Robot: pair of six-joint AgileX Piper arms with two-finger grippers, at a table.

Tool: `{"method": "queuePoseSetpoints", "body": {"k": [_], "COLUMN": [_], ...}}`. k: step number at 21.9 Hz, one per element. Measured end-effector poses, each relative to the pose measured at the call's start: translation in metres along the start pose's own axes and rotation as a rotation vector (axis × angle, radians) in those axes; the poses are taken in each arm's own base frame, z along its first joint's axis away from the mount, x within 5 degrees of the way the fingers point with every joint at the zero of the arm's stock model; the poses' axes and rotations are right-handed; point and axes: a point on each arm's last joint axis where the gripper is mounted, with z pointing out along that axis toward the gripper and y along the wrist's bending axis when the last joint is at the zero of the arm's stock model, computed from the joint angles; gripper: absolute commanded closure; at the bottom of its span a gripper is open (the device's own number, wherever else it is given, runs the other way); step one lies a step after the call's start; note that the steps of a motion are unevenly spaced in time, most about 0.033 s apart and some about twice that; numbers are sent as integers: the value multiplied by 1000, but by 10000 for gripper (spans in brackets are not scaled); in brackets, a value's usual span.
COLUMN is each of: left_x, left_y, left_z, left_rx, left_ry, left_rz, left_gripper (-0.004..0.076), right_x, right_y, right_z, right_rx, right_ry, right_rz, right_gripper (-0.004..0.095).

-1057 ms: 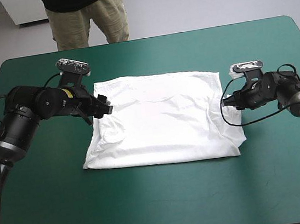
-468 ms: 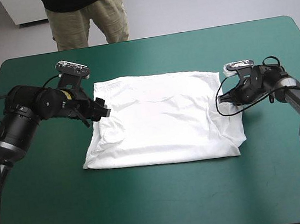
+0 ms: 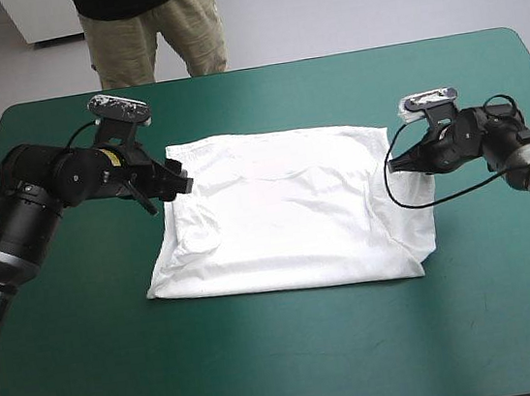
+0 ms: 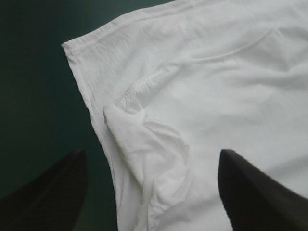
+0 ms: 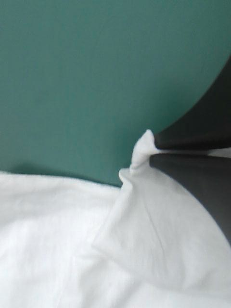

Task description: Fold the cloth

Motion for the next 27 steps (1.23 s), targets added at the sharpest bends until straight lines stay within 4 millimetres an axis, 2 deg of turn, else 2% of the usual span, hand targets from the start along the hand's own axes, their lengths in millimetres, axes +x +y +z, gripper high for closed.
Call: {"method": "queuePoseSetpoints", "body": {"k": [4, 8, 9, 10, 13, 14, 16, 17, 19, 21, 22, 25, 27], "left_x": [-2, -1, -1, 0, 2, 3, 3, 3, 3, 4, 5, 11, 21], "left_y": [0, 0, 0, 0, 0, 0, 0, 0, 0, 0, 0, 2, 7], "left_z": [-2, -2, -2, -2, -2, -2, -2, -2, -2, -3, -5, -13, -19], "left_rx": [-1, 0, 1, 1, 4, 4, 4, 4, 4, 5, 2, -28, -82], "left_ry": [-13, -3, 5, 7, 37, 43, 46, 46, 47, 54, 59, 79, 107], "left_rz": [-7, -10, -10, -10, -10, -10, -10, -10, -10, -10, -8, 5, 4], "left_gripper": [178, 178, 178, 178, 178, 178, 178, 178, 178, 178, 178, 178, 178], "right_x": [-5, -6, -4, -2, 8, 12, 17, 17, 16, 12, 7, 2, 4], "right_y": [28, 83, 97, 102, 120, 122, 123, 123, 123, 122, 121, 116, 111], "right_z": [-26, -31, -27, -23, 13, 28, 48, 50, 46, 29, 5, -48, -86], "right_rx": [-56, -170, -195, -203, -222, -220, -213, -212, -214, -219, -224, -232, -233], "right_ry": [-37, -31, -15, -2, 99, 135, 184, 184, 176, 144, 97, -12, -79], "right_rz": [-72, -177, -196, -201, -225, -226, -228, -227, -229, -231, -233, -243, -247], "right_gripper": [921, 921, 921, 921, 895, 857, 665, 513, 414, 416, 416, 417, 416]}}
